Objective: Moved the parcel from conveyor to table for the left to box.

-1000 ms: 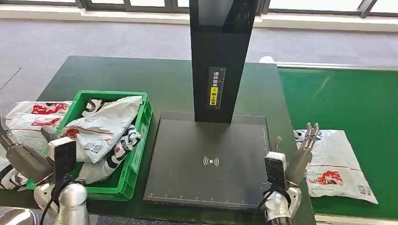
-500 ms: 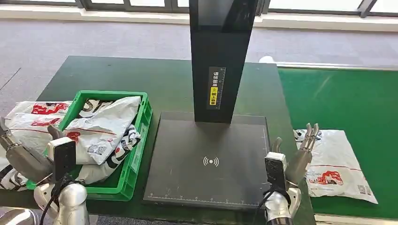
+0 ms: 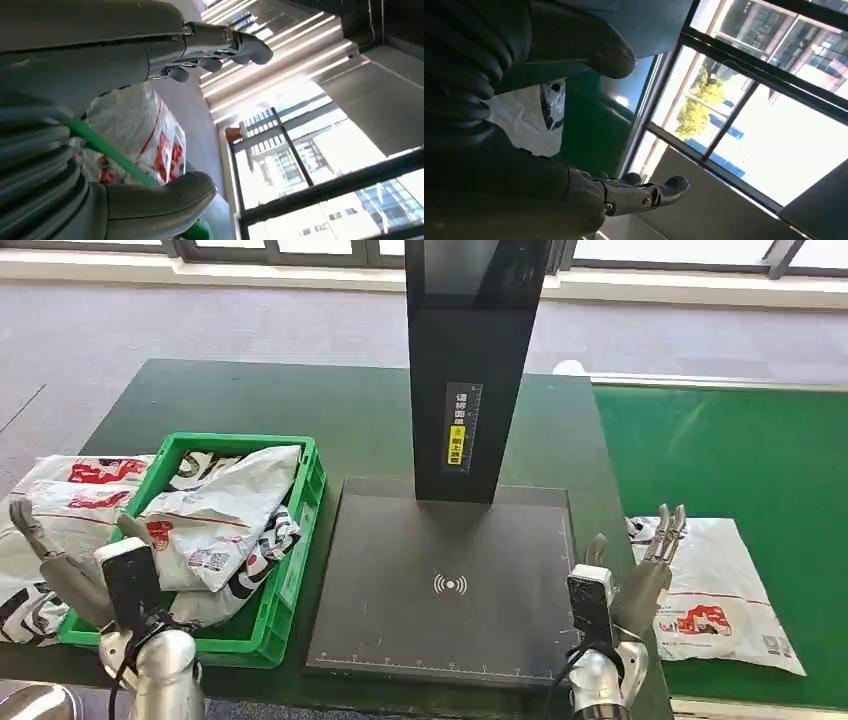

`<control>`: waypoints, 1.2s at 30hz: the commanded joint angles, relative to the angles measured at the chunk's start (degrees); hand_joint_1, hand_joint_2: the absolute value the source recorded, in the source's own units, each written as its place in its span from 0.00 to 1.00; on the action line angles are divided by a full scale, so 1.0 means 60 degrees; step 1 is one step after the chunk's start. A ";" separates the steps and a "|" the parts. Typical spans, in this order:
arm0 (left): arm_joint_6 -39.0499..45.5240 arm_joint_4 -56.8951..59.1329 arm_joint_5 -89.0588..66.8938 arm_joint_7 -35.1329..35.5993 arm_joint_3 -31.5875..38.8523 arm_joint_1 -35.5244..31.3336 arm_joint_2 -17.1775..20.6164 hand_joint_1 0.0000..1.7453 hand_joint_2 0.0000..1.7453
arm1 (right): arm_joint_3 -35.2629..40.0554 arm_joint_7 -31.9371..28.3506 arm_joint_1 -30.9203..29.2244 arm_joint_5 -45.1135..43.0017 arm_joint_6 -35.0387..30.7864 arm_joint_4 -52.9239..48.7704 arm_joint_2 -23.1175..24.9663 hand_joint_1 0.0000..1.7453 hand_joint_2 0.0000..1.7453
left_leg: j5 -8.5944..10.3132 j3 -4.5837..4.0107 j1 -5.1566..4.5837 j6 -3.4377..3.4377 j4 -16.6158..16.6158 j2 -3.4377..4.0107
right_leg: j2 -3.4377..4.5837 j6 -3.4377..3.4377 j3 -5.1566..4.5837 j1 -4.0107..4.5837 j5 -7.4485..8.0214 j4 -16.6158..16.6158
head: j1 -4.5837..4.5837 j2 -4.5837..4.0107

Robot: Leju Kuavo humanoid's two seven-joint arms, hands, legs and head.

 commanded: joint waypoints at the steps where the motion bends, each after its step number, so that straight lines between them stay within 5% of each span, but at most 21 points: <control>1: -0.0022 0.1000 0.0162 -0.0018 -0.0600 -0.0003 -0.0463 0.00 1.00 | -0.0619 0.0018 -0.0312 -0.0018 0.0022 0.0520 -0.0125 0.00 1.00 | 0.0004 0.0031 -0.0012 0.0009 -0.0030 0.0005 | -0.0010 0.0002 0.0035 -0.0009 0.0003 -0.0035 | 0.0000 0.0000; 17: -0.0022 0.1000 0.0162 -0.0018 -0.0600 -0.0003 -0.0463 0.00 1.00 | -0.0619 0.0018 -0.0312 -0.0018 0.0022 0.0520 -0.0125 0.00 1.00 | 0.0002 0.0019 -0.0007 0.0007 -0.0016 0.0011 | -0.0009 0.0002 0.0021 -0.0006 -0.0001 -0.0019 | 0.0000 0.0000; 21: -0.0400 0.1624 0.1813 -0.0219 -0.2070 0.0002 -0.0413 0.00 1.00 | -0.1052 0.0018 -0.0525 0.0253 0.0022 0.0890 -0.0217 0.00 1.00 | 0.0009 0.0019 -0.0008 0.0009 -0.0021 -0.0016 | -0.0036 0.0004 0.0033 -0.0006 -0.0001 -0.0028 | 0.0000 -0.0003; 30: -0.4262 -0.0104 0.4404 -0.0219 -0.3694 0.0885 0.0174 0.00 1.00 | -0.3944 0.0018 -0.1655 0.3531 0.0022 0.1523 -0.0016 0.00 1.00 | 0.0004 0.0019 -0.0011 0.0012 -0.0021 -0.0001 | -0.0014 0.0007 0.0033 -0.0009 0.0007 -0.0031 | 0.0004 0.0000; 31: -0.6015 -0.0790 0.4727 -0.0219 -0.4185 0.1092 0.0245 0.00 1.00 | -0.6687 0.0018 -0.2885 0.6395 0.0022 0.2225 0.0040 0.00 1.00 | -0.0001 0.0013 -0.0012 0.0007 -0.0009 0.0005 | -0.0003 0.0011 0.0020 -0.0011 0.0005 -0.0011 | 0.0004 -0.0003; 36: -0.6145 -0.0808 0.4665 -0.0219 -0.4319 0.1148 0.0086 0.00 1.00 | -0.7972 0.0018 -0.3604 0.7494 0.0022 0.2959 -0.0454 0.00 1.00 | 0.0006 0.0017 -0.0017 0.0011 -0.0014 -0.0017 | -0.0030 0.0015 0.0034 -0.0016 0.0009 -0.0030 | 0.0000 0.0000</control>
